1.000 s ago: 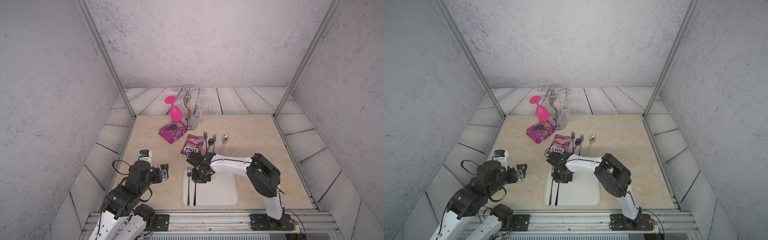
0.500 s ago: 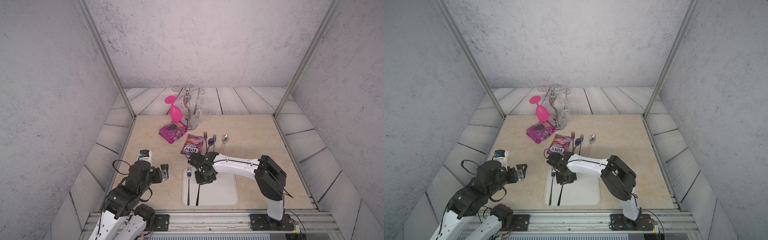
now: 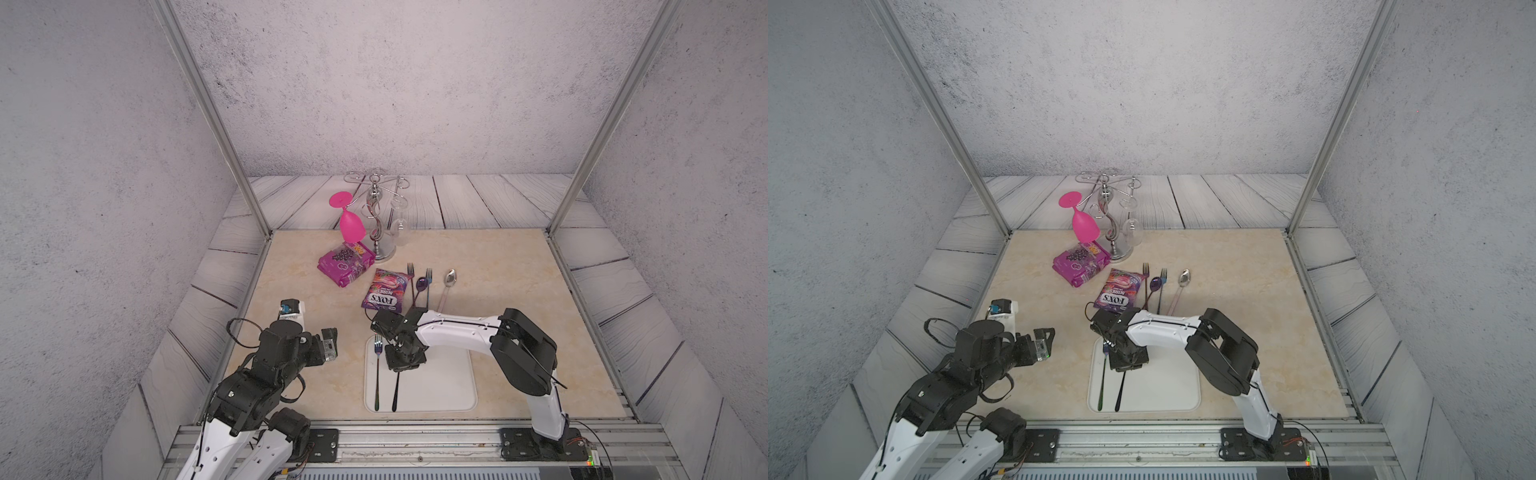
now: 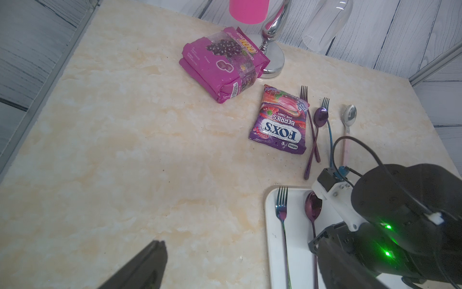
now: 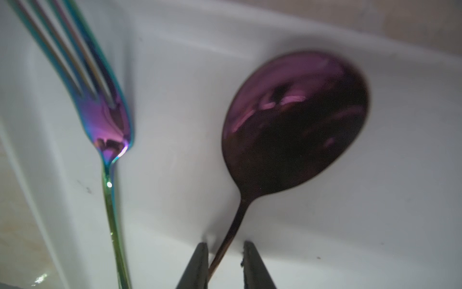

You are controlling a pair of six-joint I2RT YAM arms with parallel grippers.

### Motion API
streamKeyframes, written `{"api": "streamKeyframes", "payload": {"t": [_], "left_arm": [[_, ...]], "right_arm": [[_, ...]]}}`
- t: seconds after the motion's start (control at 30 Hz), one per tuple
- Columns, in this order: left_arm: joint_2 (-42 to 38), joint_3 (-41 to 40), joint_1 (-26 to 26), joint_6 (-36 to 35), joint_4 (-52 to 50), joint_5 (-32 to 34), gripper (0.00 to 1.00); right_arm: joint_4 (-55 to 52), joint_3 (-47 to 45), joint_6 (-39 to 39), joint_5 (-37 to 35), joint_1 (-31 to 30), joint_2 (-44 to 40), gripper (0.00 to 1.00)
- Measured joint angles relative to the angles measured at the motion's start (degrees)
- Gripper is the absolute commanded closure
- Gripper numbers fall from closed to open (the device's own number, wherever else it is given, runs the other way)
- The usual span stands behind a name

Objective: Set the spoon and fork side by side
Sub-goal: Adjust the spoon on the tray.

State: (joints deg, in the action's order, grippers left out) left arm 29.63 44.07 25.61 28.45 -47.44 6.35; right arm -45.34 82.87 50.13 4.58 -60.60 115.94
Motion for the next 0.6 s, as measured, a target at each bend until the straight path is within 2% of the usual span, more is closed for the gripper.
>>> {"api": "streamKeyframes", "payload": {"t": [0.6], "left_arm": [[-0.02, 0.00, 0.00, 0.00, 0.02, 0.00, 0.00]], "right_arm": [[2.16, 1.40, -1.38, 1.51, 0.57, 1.27, 0.84]]}}
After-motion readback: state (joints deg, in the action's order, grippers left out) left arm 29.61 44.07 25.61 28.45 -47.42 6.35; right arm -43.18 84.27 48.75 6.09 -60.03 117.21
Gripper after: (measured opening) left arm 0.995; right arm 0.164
